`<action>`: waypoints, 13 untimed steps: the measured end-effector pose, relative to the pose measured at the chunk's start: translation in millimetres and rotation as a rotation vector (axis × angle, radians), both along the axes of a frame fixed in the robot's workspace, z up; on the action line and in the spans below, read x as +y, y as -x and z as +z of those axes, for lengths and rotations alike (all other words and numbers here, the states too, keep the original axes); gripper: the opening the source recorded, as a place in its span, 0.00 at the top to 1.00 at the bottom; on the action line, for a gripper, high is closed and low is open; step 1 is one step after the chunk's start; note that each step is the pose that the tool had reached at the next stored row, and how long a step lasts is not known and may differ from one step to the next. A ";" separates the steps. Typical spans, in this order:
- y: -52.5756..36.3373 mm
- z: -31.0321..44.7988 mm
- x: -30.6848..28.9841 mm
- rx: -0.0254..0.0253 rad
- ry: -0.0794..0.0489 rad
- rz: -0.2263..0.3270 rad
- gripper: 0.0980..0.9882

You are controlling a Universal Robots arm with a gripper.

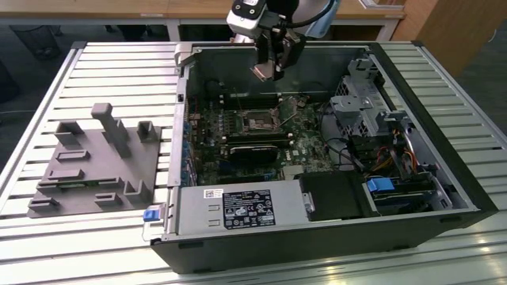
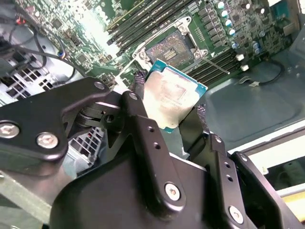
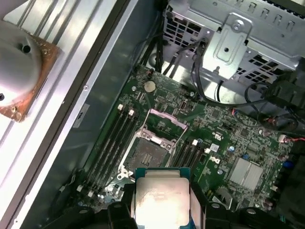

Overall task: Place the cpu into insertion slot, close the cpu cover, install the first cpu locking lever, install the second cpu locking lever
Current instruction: 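Place the cpu into insertion slot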

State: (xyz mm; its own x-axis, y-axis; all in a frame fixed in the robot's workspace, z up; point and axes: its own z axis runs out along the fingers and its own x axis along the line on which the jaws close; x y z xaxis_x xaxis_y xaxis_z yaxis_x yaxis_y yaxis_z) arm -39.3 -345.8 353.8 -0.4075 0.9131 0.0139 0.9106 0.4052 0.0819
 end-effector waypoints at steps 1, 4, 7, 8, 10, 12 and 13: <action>0.0 -0.2 0.0 0.0001 0.000 -0.015 0.50; 0.0 -0.9 0.0 0.0000 0.000 -0.061 0.50; 0.0 -1.4 0.0 0.0001 0.000 -0.103 0.50; 0.0 -1.5 0.0 0.0001 0.000 -0.113 0.50; 0.0 -1.8 0.0 0.0001 0.000 -0.137 0.50; 0.0 -2.1 0.0 0.0000 0.000 -0.159 0.50; 0.0 -2.3 0.0 0.0001 0.000 -0.169 0.50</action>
State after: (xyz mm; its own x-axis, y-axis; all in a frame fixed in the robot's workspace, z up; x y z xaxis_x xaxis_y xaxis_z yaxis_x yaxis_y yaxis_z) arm -39.3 -345.8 351.5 -0.2479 0.9687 0.0137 0.9658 0.2461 0.0817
